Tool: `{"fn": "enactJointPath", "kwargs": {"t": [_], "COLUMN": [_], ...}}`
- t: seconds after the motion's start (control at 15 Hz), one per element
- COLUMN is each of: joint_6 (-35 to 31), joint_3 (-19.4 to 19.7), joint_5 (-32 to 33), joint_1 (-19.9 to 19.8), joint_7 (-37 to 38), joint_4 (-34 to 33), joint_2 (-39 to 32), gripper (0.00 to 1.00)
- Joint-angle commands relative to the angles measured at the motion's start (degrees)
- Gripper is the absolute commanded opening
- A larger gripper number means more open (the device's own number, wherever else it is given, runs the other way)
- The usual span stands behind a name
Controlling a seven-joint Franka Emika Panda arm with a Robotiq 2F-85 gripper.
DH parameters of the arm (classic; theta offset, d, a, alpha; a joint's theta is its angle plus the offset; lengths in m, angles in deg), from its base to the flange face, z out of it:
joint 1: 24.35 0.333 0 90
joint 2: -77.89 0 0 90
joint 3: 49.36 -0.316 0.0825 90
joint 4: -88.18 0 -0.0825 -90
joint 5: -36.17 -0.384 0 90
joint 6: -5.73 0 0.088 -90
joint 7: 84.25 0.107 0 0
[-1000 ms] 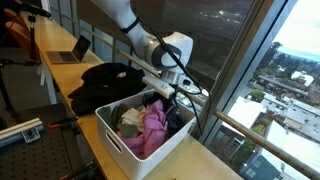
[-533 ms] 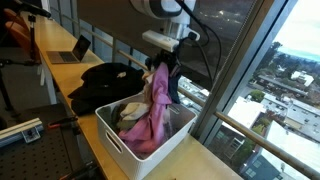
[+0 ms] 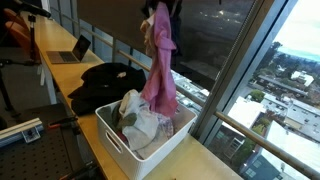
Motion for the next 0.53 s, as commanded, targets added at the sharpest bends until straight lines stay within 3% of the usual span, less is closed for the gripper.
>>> {"fn": "enactJointPath", "kwargs": {"t": [0.0,0.33,0.47], "joint_6": [6.1,13.5,12.6], "joint_3": [-1.2,-3.3,-3.9], "joint_5": [0.5,0.7,0.4], "joint_1": [2.9,6.9,8.1], "joint_7": [1.1,3.5,4.1], "joint_4": [-9.9,-23.1,-21.4], "joint_2": [0.9,-1.4,-1.8], "gripper": [0.0,0.0,0.0]}}
